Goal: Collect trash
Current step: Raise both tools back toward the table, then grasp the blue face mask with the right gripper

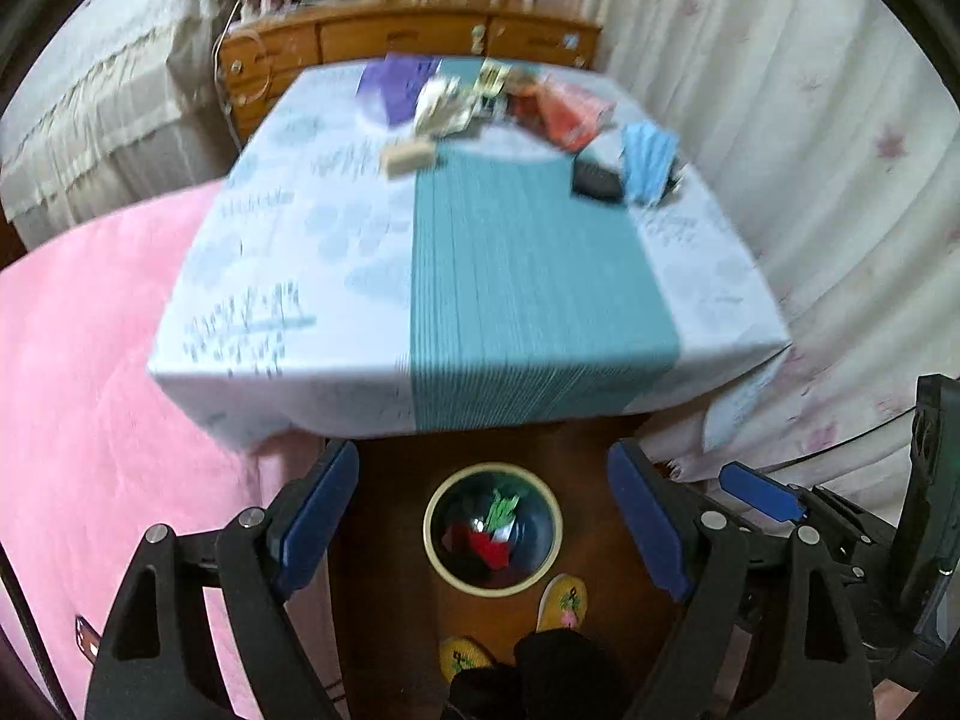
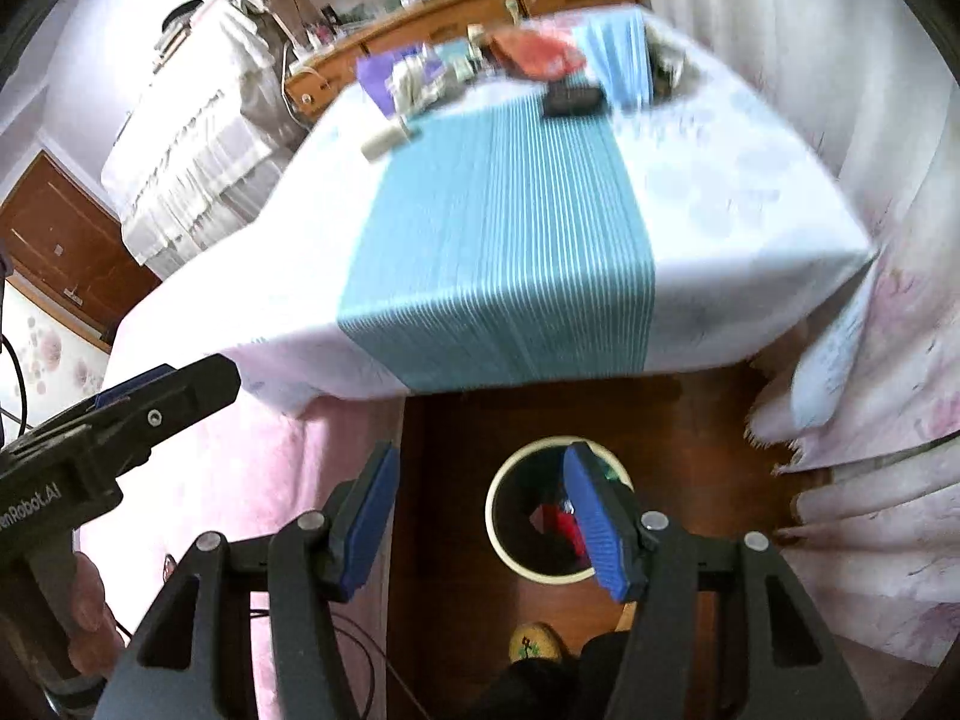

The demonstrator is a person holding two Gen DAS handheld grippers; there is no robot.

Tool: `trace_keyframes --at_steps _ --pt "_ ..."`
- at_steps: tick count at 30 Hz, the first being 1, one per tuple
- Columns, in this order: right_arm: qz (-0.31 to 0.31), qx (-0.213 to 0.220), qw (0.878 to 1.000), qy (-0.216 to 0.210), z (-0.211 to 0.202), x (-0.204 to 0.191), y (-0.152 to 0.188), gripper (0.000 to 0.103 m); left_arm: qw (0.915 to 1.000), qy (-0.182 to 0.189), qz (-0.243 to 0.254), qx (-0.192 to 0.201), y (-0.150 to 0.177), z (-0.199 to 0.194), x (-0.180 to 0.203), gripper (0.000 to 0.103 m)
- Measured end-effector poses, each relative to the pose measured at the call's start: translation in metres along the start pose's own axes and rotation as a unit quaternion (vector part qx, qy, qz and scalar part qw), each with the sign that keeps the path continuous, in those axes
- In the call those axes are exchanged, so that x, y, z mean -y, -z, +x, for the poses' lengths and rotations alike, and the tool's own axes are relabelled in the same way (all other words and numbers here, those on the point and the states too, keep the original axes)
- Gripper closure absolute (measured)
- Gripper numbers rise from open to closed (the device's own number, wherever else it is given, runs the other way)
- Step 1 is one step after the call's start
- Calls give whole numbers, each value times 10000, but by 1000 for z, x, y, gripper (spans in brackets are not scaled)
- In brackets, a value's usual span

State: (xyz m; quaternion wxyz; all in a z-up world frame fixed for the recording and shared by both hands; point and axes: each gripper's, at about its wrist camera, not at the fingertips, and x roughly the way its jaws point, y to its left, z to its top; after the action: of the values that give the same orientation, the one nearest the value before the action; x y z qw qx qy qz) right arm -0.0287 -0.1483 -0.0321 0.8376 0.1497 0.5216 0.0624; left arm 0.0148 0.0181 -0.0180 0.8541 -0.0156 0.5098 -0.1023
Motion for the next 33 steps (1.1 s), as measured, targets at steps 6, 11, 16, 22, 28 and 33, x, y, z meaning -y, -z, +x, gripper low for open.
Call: trace_keyframes --at_steps 6,11,16,22,28,33 --pt "-81 512 9984 234 -44 -10 -24 45 9994 179 114 284 -27 -36 9 19" --pt "-110 956 9942 475 -65 -8 -44 45 9980 238 210 549 -49 -55 10 19" --pt "-102 1159 9913 620 -71 1 -68 46 9977 339 34 583 -72 -52 8 19" --pt "-109 1019 9927 640 -45 27 -111 46 9984 285 -181 455 -100 -17 9 19" --pt "-176 714 9966 368 9 66 -175 46 9991 86 -413 89 -139 48 21 19" --pt "-250 433 9985 220 55 102 -233 46 9978 10 -592 -287 -175 110 42 19"
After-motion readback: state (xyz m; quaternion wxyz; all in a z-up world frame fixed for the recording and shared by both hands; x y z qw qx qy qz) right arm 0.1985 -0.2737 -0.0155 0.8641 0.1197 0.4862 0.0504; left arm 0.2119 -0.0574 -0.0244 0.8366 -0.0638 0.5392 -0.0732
